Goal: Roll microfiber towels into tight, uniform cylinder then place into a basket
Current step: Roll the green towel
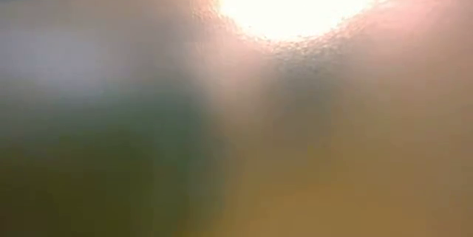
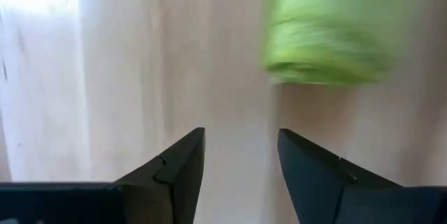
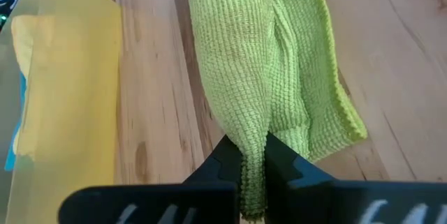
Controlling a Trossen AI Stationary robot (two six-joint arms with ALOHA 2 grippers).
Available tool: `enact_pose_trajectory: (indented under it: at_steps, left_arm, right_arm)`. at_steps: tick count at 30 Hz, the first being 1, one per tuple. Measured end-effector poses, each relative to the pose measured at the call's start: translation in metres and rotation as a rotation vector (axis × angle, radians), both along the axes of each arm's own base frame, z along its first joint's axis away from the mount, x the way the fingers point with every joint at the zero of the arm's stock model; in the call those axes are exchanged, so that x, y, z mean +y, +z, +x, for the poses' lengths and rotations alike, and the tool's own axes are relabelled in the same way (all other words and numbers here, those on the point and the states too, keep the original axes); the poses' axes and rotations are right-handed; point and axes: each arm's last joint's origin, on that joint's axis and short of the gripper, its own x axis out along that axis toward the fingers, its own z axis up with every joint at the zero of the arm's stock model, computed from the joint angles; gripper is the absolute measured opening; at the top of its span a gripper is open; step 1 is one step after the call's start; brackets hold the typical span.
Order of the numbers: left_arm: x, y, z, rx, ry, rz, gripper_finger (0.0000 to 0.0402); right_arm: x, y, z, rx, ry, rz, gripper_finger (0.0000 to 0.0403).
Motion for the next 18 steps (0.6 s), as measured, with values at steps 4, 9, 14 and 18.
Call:
enact_pose_trajectory:
  at_steps: [4, 9, 14, 18]
  left_arm:
    - [-0.014, 0.018, 0.003, -0.104, -0.022, -0.01, 0.0172]
    - [-0.031, 0.033, 0.009, -0.253, -0.018, -0.018, 0.0173]
    - [-0.048, 0.029, 0.026, -0.356, -0.122, -0.034, 0.0173]
    - [-0.049, 0.018, 0.038, -0.385, -0.199, -0.011, 0.0173]
  right_arm:
    - [0.0, 0.0, 0.0, 0.0, -0.002, -0.001, 0.0003]
    - [0.0, 0.0, 0.0, -0.001, -0.003, -0.002, 0.0009]
    - [0.0, 0.0, 0.0, -0.01, 0.005, -0.015, 0.001]
    - [0.0, 0.001, 0.001, -0.018, 0.009, -0.023, 0.0011]
